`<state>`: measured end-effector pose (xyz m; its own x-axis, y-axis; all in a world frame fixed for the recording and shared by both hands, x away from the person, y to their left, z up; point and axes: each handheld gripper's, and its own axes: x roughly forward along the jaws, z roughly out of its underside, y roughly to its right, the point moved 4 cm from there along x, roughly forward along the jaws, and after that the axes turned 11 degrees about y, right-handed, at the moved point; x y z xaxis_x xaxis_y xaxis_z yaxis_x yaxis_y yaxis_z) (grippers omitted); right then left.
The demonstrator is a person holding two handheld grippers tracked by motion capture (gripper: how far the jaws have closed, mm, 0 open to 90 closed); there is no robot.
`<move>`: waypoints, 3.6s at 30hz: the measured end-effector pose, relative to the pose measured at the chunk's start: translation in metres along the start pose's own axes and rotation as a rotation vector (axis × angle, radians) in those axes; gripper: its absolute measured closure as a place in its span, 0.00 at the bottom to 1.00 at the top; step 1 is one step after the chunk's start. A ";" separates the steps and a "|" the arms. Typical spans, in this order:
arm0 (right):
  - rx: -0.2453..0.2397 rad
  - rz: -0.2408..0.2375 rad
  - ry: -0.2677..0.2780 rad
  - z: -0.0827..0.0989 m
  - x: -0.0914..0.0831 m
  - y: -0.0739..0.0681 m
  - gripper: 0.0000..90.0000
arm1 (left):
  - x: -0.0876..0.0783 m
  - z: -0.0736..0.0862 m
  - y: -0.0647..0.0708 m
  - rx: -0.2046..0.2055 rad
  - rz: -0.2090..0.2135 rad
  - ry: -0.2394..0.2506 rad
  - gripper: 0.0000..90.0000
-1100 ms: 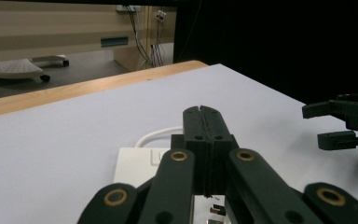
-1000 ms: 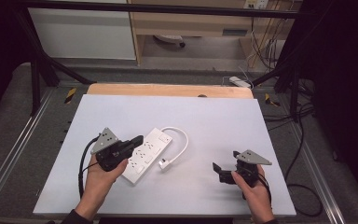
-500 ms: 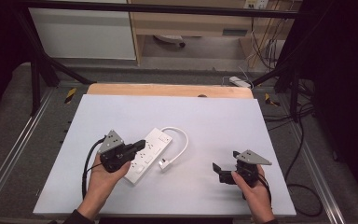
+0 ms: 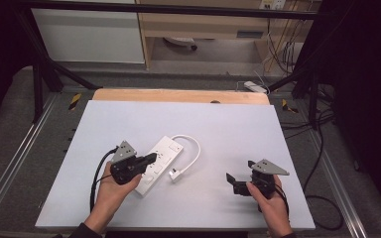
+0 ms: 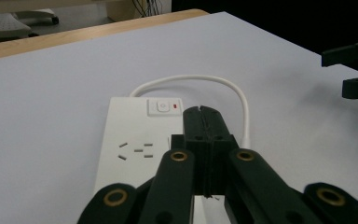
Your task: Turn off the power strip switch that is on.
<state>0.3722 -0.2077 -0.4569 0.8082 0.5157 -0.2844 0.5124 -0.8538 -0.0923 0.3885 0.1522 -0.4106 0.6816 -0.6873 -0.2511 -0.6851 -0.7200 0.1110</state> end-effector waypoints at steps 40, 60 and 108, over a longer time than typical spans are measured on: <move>-0.003 -0.005 -0.008 0.001 0.001 0.000 0.04 | 0.009 0.025 0.001 0.011 0.032 -0.152 1.00; -0.004 -0.006 -0.009 0.001 0.001 -0.001 0.04 | 0.014 0.035 0.000 0.026 0.026 -0.208 1.00; -0.017 -0.007 -0.020 0.003 0.002 -0.002 0.04 | 0.020 0.043 -0.004 0.053 -0.003 -0.252 1.00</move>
<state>0.3721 -0.2056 -0.4598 0.7986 0.5203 -0.3025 0.5231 -0.8486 -0.0784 0.3934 0.1455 -0.4576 0.6030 -0.6344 -0.4837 -0.6998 -0.7118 0.0612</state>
